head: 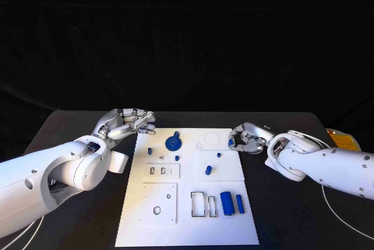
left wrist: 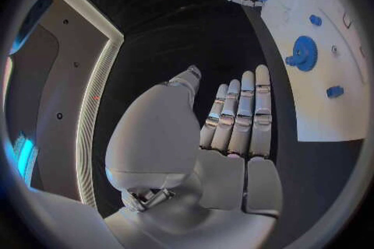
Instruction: Assemble the parts on the task board
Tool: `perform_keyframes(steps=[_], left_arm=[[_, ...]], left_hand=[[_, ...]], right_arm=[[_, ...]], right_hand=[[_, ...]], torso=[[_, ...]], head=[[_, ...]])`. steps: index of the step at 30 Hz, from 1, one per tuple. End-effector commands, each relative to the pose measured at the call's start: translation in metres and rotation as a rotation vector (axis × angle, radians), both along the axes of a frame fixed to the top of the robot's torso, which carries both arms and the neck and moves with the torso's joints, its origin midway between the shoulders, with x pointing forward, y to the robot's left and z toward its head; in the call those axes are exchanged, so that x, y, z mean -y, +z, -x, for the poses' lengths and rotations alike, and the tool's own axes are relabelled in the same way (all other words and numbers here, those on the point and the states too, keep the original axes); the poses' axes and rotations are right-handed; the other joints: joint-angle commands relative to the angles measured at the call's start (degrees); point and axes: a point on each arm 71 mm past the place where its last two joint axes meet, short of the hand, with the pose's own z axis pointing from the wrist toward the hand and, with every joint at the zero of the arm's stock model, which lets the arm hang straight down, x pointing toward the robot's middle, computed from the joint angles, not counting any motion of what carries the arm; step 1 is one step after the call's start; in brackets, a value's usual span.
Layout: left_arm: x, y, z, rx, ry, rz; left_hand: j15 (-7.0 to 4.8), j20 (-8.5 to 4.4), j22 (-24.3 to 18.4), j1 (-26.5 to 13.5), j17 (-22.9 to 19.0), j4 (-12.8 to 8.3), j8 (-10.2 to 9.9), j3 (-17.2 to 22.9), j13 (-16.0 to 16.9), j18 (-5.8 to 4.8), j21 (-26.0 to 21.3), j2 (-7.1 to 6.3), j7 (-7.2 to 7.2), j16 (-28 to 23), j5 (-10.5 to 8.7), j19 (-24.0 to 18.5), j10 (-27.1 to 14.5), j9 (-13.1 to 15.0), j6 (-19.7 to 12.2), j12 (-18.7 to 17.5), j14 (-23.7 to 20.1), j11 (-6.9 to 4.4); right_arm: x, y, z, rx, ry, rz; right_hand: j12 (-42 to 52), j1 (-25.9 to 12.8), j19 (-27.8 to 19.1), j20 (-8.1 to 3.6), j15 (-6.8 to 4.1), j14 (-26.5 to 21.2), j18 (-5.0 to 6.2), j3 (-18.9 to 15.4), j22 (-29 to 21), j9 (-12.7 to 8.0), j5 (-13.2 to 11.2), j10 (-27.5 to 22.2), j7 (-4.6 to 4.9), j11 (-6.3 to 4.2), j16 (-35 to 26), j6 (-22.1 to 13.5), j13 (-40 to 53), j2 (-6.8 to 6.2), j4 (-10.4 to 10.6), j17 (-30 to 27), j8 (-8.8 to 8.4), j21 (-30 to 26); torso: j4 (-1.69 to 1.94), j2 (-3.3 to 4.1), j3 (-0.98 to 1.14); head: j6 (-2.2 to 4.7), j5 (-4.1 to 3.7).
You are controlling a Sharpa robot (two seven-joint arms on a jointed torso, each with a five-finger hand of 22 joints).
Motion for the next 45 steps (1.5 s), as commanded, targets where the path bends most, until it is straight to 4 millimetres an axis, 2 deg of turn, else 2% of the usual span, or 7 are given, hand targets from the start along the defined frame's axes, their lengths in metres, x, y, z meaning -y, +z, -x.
perform_keyframes(steps=[1, 8, 22, 29, 31, 38, 45], left_arm=[[0.002, 0.001, 0.001, 0.000, -0.022, 0.011], [0.002, 0.001, 0.000, -0.002, -0.022, 0.010], [0.000, 0.000, 0.000, -0.003, -0.019, 0.008], [0.000, 0.000, 0.000, -0.004, -0.017, 0.008], [-0.001, 0.000, 0.000, -0.004, -0.016, 0.007], [-0.001, 0.000, -0.001, -0.004, -0.014, 0.006], [-0.002, -0.001, -0.002, -0.004, -0.011, 0.006]], left_hand=[[-0.05, 0.03, -0.06, 0.02, 0.06, 0.16, -0.20, -0.33, 0.03, 0.63, -0.16, 0.46, 1.80, -0.29, -0.23, -0.27, -0.12, 0.00, -0.25, -0.31, -0.37, -0.02], [-0.05, 0.03, -0.06, 0.02, 0.07, 0.17, -0.21, -0.33, 0.03, 0.63, -0.16, 0.51, 1.81, -0.31, -0.24, -0.28, -0.14, 0.01, -0.27, -0.32, -0.38, -0.02], [-0.05, 0.04, -0.06, 0.02, 0.08, 0.18, -0.22, -0.32, 0.02, 0.63, -0.15, 0.56, 1.82, -0.32, -0.24, -0.28, -0.16, 0.00, -0.29, -0.33, -0.38, -0.01], [-0.05, 0.04, -0.06, 0.02, 0.08, 0.18, -0.22, -0.32, 0.02, 0.63, -0.15, 0.56, 1.82, -0.32, -0.24, -0.28, -0.16, 0.00, -0.29, -0.33, -0.38, -0.01], [-0.05, 0.04, -0.06, 0.02, 0.08, 0.18, -0.22, -0.32, 0.02, 0.63, -0.15, 0.56, 1.82, -0.32, -0.24, -0.28, -0.16, 0.00, -0.29, -0.33, -0.38, -0.01], [-0.05, 0.04, -0.06, 0.02, 0.08, 0.18, -0.22, -0.32, 0.02, 0.63, -0.15, 0.56, 1.82, -0.32, -0.24, -0.28, -0.16, 0.00, -0.29, -0.33, -0.38, -0.01], [-0.05, 0.04, -0.06, 0.02, 0.08, 0.18, -0.22, -0.32, 0.02, 0.63, -0.15, 0.56, 1.82, -0.32, -0.24, -0.28, -0.16, 0.00, -0.29, -0.33, -0.38, -0.01]], right_arm=[[-0.001, -0.001, 0.000, -0.006, 0.010, 0.018], [-0.004, -0.002, 0.000, -0.002, 0.019, 0.024], [-0.007, -0.002, 0.000, 0.011, 0.012, 0.033], [-0.009, 0.001, 0.002, 0.049, -0.012, 0.025], [-0.013, 0.004, 0.005, 0.061, -0.012, 0.016], [-0.031, 0.017, 0.013, 0.095, 0.001, -0.003], [-0.064, 0.031, 0.017, 0.109, 0.039, -0.012]], right_hand=[[0.31, 0.39, 6.01, 0.04, 0.28, 5.33, -0.40, 0.54, 15.08, 0.10, -0.30, 0.47, -0.09, -0.14, 0.35, 0.88, 7.44, 0.11, 0.05, 12.11, 0.50, 0.26], [0.96, 0.48, 6.01, -0.54, -0.47, 5.36, -0.40, 2.25, 15.08, 0.59, -0.41, 1.07, -1.17, -1.03, 0.39, 4.15, 8.09, 1.17, 0.12, 12.26, 1.88, 0.26], [1.24, 0.29, 6.01, -0.89, -0.85, 5.38, -0.40, 2.69, 15.08, 0.69, -0.77, 1.36, -1.46, -1.27, 0.41, 4.68, 8.39, 1.15, 0.11, 12.36, 2.14, 0.26], [1.52, -0.24, 6.01, -1.31, -1.23, 5.44, -0.40, 3.44, 15.08, 0.83, 0.95, 1.71, -1.96, -1.75, 0.46, 5.42, 8.69, 1.37, 0.41, 12.58, 2.47, 0.26], [1.62, -0.58, 6.01, -1.47, -1.38, 5.45, -0.40, 3.80, 15.08, 0.91, 2.00, 1.84, -2.17, -1.96, 0.48, 5.72, 8.80, 1.42, 0.58, 12.64, 2.62, 0.26], [1.75, -1.33, 6.01, -1.68, -1.58, 5.47, -0.40, 4.32, 15.08, 1.08, 3.11, 2.04, -2.44, -2.21, 0.50, 6.21, 8.96, 1.70, 1.03, 12.71, 2.91, 0.26], [1.81, -1.69, 6.01, -1.77, -1.68, 5.48, -0.40, 4.56, 15.08, 1.16, 3.56, 2.13, -2.58, -2.34, 0.51, 6.38, 9.03, 1.87, 1.26, 12.75, 3.02, 0.26]], torso=[[0.08, -0.04, -0.05], [0.02, -0.06, -0.04], [0.05, -0.03, -0.08], [0.03, -0.05, -0.04], [0.02, -0.08, -0.05], [0.06, -0.18, -0.14], [0.09, -0.19, -0.22]], head=[[-0.17, -0.05], [-0.13, -0.08], [-0.13, -0.09], [-0.19, 0.02], [-0.17, 0.10], [-0.10, 0.20], [0.00, 0.58]])
